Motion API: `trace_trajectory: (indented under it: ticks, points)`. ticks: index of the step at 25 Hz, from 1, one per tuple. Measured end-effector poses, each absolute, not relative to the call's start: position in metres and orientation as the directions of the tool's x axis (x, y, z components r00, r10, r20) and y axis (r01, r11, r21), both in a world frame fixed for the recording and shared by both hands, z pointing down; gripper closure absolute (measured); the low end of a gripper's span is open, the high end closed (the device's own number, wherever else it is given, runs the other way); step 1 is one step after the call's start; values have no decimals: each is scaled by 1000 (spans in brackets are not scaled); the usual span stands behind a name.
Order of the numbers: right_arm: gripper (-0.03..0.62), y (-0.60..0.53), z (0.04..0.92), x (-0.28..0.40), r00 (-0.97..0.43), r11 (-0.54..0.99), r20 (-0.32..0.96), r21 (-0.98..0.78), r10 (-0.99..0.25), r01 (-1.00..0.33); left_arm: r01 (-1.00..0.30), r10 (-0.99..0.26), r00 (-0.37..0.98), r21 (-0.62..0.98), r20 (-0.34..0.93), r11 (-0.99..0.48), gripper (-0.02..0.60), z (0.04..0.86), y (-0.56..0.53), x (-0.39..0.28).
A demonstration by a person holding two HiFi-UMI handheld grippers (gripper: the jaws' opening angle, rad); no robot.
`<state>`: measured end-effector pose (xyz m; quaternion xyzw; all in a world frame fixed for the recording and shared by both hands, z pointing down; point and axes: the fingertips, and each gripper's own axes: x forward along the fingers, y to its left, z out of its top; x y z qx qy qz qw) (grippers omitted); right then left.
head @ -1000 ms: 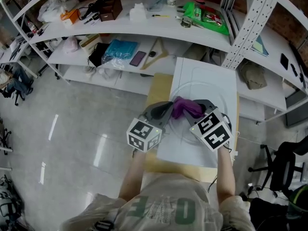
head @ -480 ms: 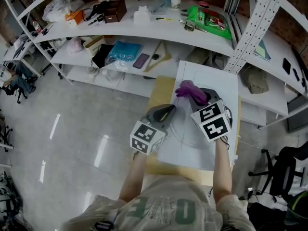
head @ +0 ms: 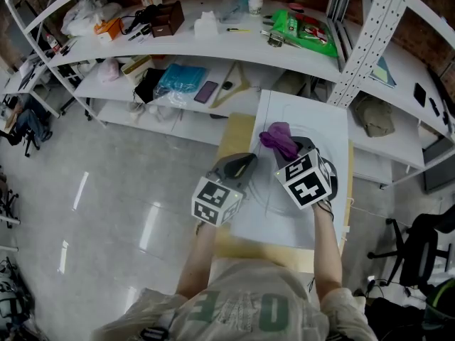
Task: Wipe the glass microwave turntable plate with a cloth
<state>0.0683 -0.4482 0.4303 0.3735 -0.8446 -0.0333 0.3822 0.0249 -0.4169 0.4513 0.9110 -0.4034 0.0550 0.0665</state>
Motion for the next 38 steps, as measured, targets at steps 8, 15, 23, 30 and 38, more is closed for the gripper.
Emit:
trace_trajectory:
  ticks: [8, 15, 23, 30, 38]
  points:
    - [540, -400, 437, 56, -457, 748, 639, 302, -619, -591, -750, -735, 657, 54, 168, -659, 581, 452, -417, 24]
    - [540, -360, 439, 52, -442, 721, 630, 289, -638, -629, -751, -735, 654, 35, 180, -660, 581, 452, -418, 25]
    - [540, -315, 440, 42, -437, 726, 643, 285, -629, -626, -750, -735, 651, 15, 192, -661, 581, 452, -418, 24]
    - [540, -299, 439, 39, -417, 704, 642, 281, -643, -652, -745, -730, 652, -5, 202, -667, 581, 453, -419, 26]
    - [540, -361, 392, 78, -366, 445, 430, 97, -825, -890, -741, -727, 658, -1, 198, -671, 581, 456, -418, 28]
